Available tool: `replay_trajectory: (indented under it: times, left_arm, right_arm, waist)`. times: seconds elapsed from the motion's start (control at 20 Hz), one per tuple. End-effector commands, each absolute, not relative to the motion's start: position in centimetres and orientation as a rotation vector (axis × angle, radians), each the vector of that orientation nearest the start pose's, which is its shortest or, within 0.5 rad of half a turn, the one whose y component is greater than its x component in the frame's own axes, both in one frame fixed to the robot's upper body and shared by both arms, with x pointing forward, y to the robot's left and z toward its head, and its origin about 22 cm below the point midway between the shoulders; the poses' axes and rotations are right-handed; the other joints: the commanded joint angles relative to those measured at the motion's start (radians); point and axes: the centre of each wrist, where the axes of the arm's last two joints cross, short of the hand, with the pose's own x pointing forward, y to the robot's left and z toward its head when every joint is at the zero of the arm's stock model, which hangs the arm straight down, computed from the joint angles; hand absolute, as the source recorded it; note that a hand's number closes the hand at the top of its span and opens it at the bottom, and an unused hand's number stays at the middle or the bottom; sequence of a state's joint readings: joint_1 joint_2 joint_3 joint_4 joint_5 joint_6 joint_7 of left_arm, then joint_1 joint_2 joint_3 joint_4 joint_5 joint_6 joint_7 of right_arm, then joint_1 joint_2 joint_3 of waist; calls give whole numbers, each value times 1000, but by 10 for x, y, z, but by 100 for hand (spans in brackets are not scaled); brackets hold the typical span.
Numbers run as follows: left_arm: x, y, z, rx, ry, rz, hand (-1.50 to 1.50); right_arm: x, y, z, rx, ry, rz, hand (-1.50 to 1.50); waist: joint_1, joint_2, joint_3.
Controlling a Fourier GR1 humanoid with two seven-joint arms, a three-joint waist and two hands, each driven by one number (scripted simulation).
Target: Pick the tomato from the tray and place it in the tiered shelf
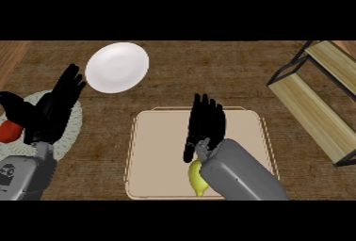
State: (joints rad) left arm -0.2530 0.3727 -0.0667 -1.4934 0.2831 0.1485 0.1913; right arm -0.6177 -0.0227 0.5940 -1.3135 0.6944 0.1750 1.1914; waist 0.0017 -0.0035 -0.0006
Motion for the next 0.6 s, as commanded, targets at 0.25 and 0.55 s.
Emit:
replay_trajectory:
  times: [0.25,0.55]
  left_arm:
    - [299,281,69,102,-1534,-56,0]
    - [301,264,68,48,-1528,-70,0]
  right_arm:
    - [294,-32,67,-932,-662,913,-150]
    - [301,-29,51,-917,-662,918,-150]
  waist:
    - [0,2,0]
    - [11,3,1]
